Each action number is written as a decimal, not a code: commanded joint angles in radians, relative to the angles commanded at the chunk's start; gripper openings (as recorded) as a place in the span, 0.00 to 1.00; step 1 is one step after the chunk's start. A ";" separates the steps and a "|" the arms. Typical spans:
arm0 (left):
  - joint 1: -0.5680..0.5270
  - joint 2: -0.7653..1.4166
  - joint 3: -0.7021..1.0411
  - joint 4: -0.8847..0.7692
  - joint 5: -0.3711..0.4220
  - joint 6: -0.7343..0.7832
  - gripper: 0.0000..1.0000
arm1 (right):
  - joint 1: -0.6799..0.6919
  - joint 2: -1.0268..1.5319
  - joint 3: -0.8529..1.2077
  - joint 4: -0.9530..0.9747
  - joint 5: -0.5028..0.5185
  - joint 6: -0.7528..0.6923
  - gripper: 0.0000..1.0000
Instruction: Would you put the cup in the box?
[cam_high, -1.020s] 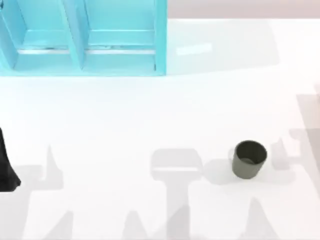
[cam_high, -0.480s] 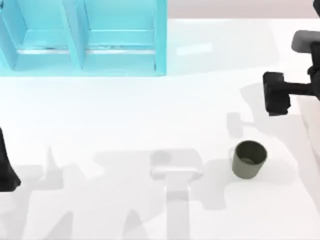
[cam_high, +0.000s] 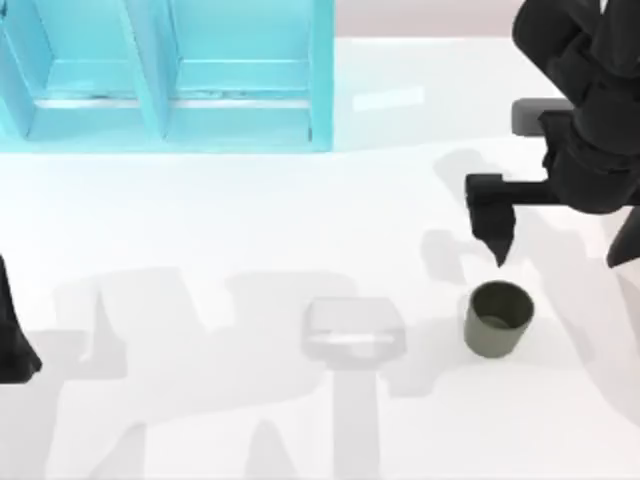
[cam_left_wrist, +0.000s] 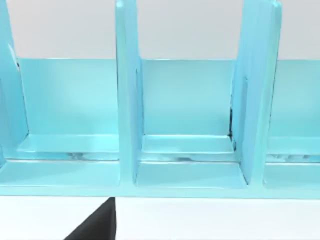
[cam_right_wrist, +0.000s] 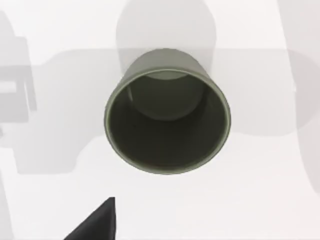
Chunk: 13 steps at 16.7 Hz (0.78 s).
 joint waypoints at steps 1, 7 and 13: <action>0.000 0.000 0.000 0.000 0.000 0.000 1.00 | 0.000 0.000 0.000 0.000 0.000 0.000 1.00; 0.000 0.000 0.000 0.000 0.000 0.000 1.00 | -0.003 0.008 -0.038 0.042 0.000 -0.002 1.00; 0.000 0.000 0.000 0.000 0.000 0.000 1.00 | 0.002 0.078 -0.228 0.316 0.000 0.003 1.00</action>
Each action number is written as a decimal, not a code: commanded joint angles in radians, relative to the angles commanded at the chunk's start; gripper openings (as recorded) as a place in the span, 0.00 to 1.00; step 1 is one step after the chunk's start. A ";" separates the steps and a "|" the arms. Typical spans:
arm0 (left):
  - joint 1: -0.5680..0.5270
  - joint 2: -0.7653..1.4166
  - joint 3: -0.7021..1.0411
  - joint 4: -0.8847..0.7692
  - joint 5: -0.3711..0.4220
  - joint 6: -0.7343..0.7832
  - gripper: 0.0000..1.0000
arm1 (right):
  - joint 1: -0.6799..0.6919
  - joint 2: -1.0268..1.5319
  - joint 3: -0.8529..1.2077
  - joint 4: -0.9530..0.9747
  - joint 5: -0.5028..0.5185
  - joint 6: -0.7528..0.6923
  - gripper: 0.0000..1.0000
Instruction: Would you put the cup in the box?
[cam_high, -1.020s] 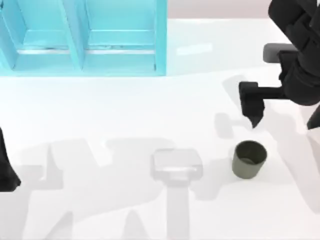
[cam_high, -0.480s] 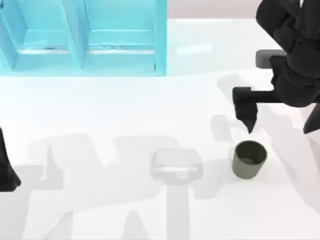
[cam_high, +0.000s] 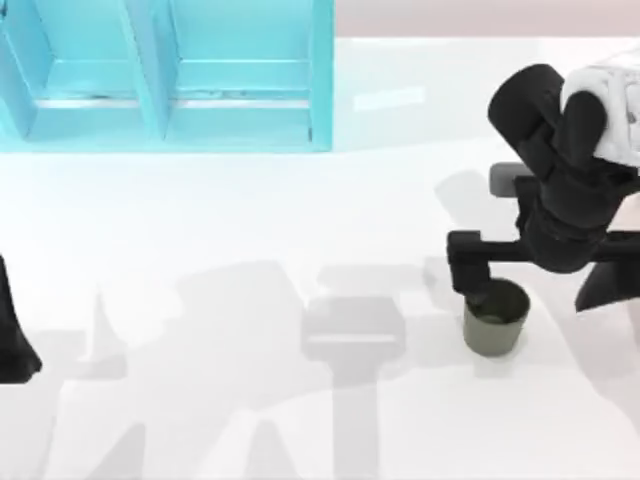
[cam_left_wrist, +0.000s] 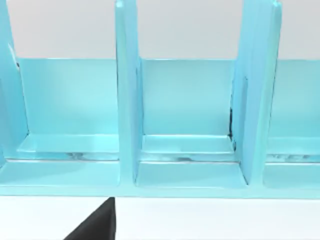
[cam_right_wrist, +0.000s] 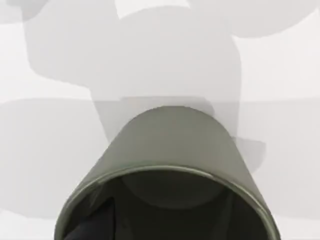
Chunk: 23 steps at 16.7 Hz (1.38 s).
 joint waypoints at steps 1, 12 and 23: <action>0.000 0.000 0.000 0.000 0.000 0.000 1.00 | 0.001 0.010 -0.025 0.032 0.000 0.001 1.00; 0.000 0.000 0.000 0.000 0.000 0.000 1.00 | 0.002 0.021 -0.054 0.064 0.000 0.002 0.62; 0.000 0.000 0.000 0.000 0.000 0.000 1.00 | 0.002 0.021 -0.054 0.064 0.000 0.002 0.00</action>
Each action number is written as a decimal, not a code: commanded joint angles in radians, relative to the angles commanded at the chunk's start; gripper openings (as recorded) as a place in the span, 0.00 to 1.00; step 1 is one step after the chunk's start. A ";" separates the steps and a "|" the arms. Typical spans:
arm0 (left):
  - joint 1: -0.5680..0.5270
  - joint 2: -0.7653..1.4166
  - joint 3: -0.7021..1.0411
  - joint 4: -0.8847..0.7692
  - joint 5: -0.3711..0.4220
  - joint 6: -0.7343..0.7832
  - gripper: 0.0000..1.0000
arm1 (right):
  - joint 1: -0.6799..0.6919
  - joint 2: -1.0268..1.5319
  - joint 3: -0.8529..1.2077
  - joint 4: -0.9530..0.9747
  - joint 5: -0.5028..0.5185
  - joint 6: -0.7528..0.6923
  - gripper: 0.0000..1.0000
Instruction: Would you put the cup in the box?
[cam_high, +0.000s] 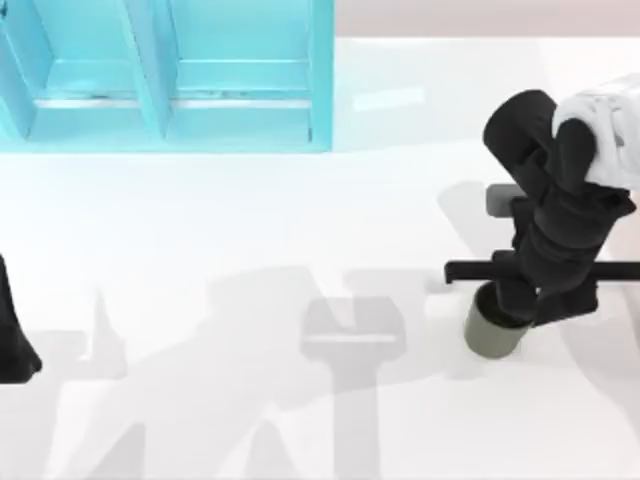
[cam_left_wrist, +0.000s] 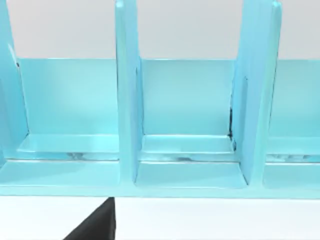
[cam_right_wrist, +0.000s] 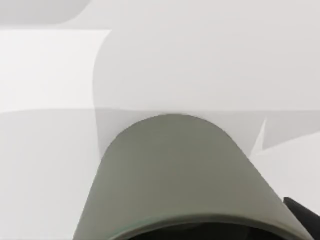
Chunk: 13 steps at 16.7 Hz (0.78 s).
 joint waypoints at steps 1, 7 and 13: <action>0.000 0.000 0.000 0.000 0.000 0.000 1.00 | 0.000 0.000 0.000 0.000 0.000 0.000 0.00; 0.000 0.000 0.000 0.000 0.000 0.000 1.00 | -0.002 -0.001 0.000 -0.001 0.000 0.000 0.00; 0.000 0.000 0.000 0.000 0.000 0.000 1.00 | -0.054 0.006 0.092 -0.082 0.015 -0.089 0.00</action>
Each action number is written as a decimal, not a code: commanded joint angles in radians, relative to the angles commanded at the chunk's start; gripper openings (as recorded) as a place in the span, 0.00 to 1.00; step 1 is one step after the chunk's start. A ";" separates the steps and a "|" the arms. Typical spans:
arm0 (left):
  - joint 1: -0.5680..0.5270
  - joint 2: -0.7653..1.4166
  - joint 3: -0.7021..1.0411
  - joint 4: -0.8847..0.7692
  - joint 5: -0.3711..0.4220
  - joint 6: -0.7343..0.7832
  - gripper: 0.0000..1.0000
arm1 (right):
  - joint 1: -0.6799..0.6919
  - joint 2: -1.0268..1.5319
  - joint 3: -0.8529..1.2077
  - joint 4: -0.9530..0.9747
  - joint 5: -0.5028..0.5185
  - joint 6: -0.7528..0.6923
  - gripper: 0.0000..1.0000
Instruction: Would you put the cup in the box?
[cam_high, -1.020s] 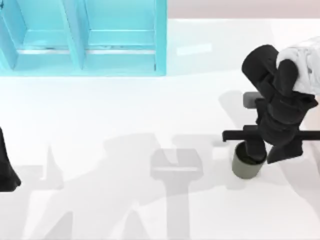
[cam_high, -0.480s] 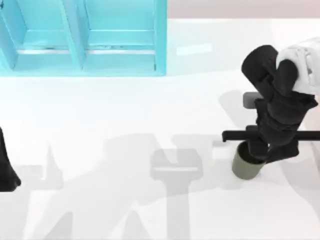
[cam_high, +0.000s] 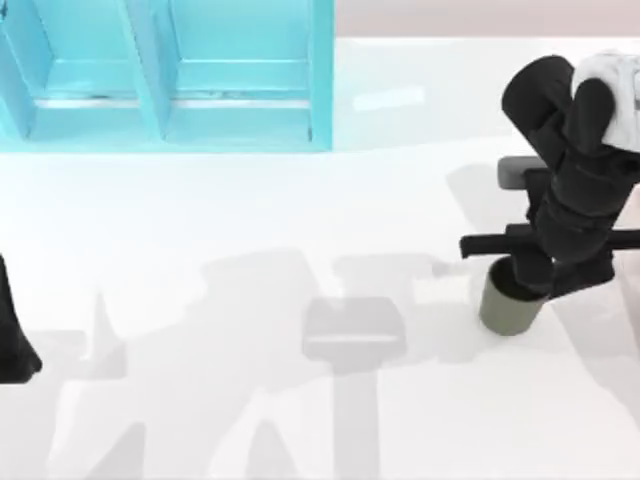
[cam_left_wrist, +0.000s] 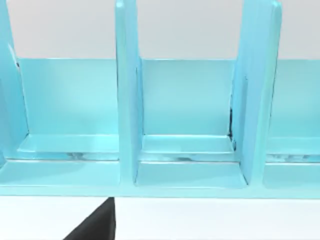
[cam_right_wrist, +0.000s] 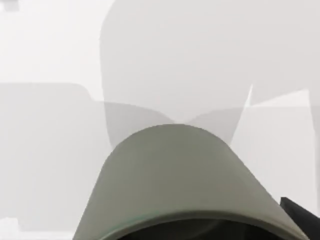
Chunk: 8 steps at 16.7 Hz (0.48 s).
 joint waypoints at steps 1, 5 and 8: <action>0.000 0.000 0.000 0.000 0.000 0.000 1.00 | -0.023 -0.002 0.025 -0.023 0.004 -0.030 0.00; 0.000 0.000 0.000 0.000 0.000 0.000 1.00 | -0.169 -0.015 0.146 -0.131 0.016 -0.202 0.00; 0.000 0.000 0.000 0.000 0.000 0.000 1.00 | -0.348 -0.035 0.240 -0.219 0.022 -0.372 0.00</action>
